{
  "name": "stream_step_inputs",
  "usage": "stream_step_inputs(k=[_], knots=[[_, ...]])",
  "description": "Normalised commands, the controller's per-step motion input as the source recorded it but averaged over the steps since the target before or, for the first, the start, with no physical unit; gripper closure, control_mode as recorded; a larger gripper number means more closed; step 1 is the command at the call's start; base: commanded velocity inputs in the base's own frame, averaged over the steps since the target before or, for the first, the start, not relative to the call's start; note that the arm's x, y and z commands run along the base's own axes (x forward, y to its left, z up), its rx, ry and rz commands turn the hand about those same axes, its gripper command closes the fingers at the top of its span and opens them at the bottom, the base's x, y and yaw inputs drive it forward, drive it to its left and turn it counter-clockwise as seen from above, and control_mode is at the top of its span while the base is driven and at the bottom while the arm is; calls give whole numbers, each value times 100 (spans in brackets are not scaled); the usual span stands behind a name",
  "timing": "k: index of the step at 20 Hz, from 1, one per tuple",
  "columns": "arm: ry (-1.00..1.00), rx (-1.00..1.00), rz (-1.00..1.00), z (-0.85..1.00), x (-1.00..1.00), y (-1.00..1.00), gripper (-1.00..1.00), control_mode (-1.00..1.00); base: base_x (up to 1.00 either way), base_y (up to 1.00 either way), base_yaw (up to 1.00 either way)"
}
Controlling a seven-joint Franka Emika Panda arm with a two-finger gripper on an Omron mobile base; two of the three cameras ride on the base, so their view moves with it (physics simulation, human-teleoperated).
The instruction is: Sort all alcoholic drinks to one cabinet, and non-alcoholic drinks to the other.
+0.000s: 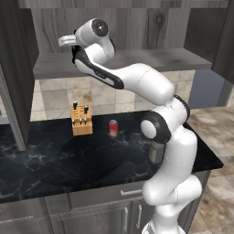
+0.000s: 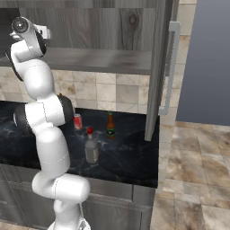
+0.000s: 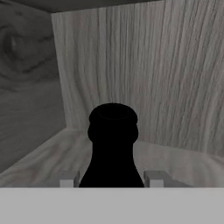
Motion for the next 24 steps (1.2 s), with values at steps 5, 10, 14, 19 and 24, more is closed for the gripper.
stream_step_inputs(k=[5, 10, 14, 19, 24], knots=[[10, 0, -5, -23, 36, 0, 100, -100, 0, 0, 0], [6, 0, -4, -23, 8, -2, -100, -100, 0, 0, 0], [0, 0, -6, -6, 0, -20, -100, -100, 0, 0, 0], [0, 0, -4, -7, -5, -42, -100, -100, 0, 0, 0], [0, 1, -1, -21, -30, -40, -100, -100, 0, 0, 0]])
